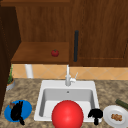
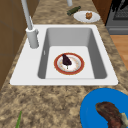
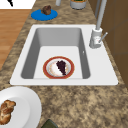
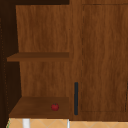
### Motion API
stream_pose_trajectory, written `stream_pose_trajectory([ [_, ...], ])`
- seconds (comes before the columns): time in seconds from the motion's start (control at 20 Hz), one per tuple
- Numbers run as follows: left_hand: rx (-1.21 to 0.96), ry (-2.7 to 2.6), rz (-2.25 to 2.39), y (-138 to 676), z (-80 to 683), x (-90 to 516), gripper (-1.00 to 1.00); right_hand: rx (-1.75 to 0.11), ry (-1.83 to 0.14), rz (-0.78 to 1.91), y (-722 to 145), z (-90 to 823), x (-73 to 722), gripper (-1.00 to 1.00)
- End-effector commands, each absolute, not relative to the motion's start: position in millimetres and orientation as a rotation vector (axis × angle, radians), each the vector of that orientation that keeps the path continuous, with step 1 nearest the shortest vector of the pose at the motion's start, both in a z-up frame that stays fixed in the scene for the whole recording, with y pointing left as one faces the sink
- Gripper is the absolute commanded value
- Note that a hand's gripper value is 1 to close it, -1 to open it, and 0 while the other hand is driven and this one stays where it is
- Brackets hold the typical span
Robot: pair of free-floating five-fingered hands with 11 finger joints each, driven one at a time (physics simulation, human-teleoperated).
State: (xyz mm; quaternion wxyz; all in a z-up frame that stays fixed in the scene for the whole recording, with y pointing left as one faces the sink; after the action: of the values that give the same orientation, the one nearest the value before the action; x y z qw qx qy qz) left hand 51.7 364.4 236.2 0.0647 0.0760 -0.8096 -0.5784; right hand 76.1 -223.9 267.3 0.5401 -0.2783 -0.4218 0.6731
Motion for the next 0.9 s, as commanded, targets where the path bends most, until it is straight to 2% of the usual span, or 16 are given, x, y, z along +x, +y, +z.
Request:
stream_pose_trajectory([
  [0.0,0.212,-2.407,-1.799,390.1,243.0,52.2,-1.00,-0.661,-1.003,1.600,-223.9,267.3,76.1,0.00],
  [0.55,0.160,-2.411,-1.781,448.3,264.7,63.9,-1.00,-0.662,-1.003,1.599,-223.9,267.3,76.1,0.00],
  [0.85,0.166,-2.401,-1.738,476.4,302.5,38.4,-1.00,-0.662,-1.003,1.599,-223.9,267.3,76.1,0.00],
])
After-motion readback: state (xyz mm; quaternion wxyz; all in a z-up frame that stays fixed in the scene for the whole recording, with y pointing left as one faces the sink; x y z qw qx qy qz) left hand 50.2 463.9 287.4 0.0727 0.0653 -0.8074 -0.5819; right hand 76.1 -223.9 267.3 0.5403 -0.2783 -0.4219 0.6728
